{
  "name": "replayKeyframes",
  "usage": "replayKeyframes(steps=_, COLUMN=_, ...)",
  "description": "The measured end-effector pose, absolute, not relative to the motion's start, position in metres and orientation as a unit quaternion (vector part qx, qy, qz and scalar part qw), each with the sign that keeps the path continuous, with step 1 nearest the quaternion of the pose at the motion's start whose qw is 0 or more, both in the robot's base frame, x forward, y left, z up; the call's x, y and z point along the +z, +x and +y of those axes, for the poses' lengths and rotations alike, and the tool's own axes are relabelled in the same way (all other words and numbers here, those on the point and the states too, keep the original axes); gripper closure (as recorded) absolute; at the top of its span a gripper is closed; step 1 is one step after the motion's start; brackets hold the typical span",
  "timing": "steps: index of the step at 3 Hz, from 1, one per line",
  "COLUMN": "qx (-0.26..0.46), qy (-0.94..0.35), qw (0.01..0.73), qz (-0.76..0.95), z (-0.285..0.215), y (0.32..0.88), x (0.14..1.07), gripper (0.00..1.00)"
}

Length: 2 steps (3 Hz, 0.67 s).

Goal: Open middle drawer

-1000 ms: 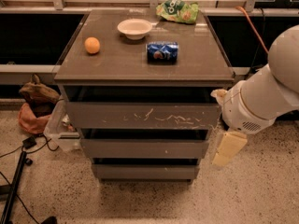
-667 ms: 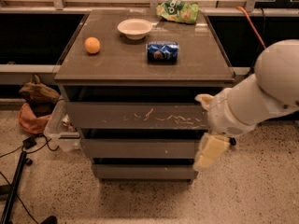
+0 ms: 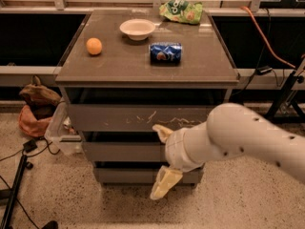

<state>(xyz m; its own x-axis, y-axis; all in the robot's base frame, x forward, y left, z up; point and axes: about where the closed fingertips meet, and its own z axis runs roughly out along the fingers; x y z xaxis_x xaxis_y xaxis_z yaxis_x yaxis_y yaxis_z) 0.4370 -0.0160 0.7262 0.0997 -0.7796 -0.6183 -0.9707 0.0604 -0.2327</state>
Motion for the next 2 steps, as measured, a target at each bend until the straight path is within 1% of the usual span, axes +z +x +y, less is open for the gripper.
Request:
replayKeyframes(steps=1, qx=0.150, qy=-0.669, qw=0.351, qz=0.638, z=0.0069, y=0.4526, x=0.7117, gripper=0.00)
replayKeyframes(steps=2, qx=0.149, qy=-0.667, qw=0.354, qz=0.638, z=0.0071, y=0.4550, x=0.7109, gripper=0.00)
